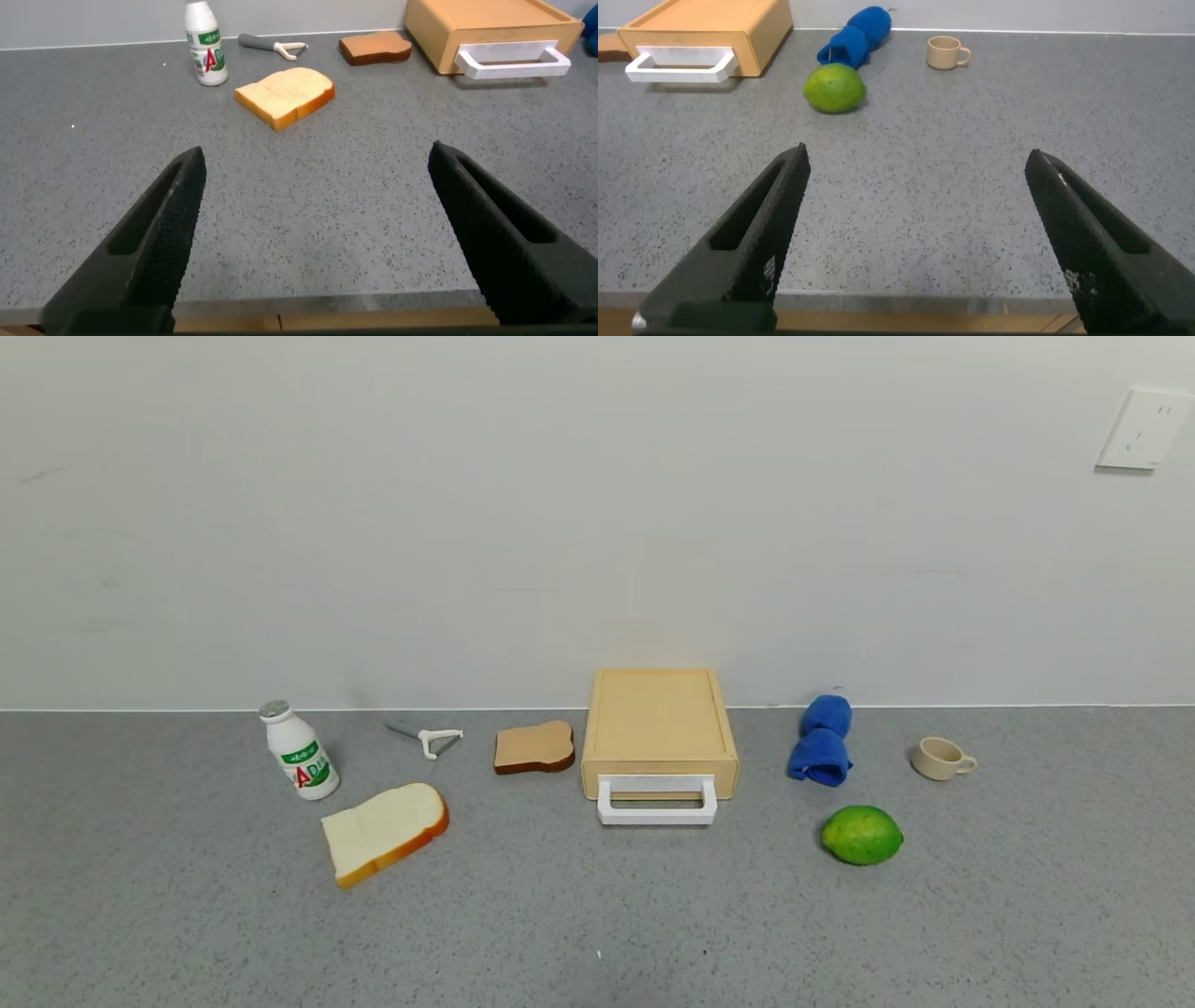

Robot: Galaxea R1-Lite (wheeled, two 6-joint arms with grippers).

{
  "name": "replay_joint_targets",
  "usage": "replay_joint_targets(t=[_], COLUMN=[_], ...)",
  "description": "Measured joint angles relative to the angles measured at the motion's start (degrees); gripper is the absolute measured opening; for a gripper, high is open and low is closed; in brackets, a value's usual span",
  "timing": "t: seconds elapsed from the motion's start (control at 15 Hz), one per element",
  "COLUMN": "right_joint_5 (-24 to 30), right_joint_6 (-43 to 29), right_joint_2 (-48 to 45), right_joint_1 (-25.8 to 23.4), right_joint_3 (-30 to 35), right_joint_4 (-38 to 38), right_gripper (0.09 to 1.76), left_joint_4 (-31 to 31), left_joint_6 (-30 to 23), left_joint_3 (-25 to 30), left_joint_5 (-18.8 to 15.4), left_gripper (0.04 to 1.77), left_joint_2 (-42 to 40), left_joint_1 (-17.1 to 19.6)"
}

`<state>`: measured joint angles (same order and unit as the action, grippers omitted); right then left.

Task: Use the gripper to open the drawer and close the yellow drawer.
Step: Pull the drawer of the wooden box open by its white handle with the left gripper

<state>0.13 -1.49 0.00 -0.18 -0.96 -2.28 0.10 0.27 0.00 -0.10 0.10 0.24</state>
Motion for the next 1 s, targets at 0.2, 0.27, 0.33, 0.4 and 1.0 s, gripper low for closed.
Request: replay_joint_targets(t=[0.2, 0.27, 0.33, 0.4, 1.0], right_joint_5=[0.0, 0.0, 0.0, 0.0, 0.0], right_joint_6=[0.0, 0.0, 0.0, 0.0, 0.0], right_joint_2=[0.0, 0.0, 0.0, 0.0, 0.0], right_joint_1=[0.0, 0.0, 0.0, 0.0, 0.0], right_joint_3=[0.0, 0.0, 0.0, 0.0, 0.0], right_joint_4=[0.0, 0.0, 0.0, 0.0, 0.0], right_gripper=[1.70, 1.70, 1.70, 1.70, 1.70], left_joint_4=[0.0, 0.0, 0.0, 0.0, -0.3], left_joint_6=[0.0, 0.0, 0.0, 0.0, 0.3], left_joint_3=[0.0, 0.0, 0.0, 0.0, 0.0], left_joint_5=[0.0, 0.0, 0.0, 0.0, 0.0], left_gripper=[1.72, 1.72, 1.72, 1.72, 1.72], left_joint_2=[0.0, 0.0, 0.0, 0.0, 0.0], left_joint_1=[0.0, 0.0, 0.0, 0.0, 0.0])
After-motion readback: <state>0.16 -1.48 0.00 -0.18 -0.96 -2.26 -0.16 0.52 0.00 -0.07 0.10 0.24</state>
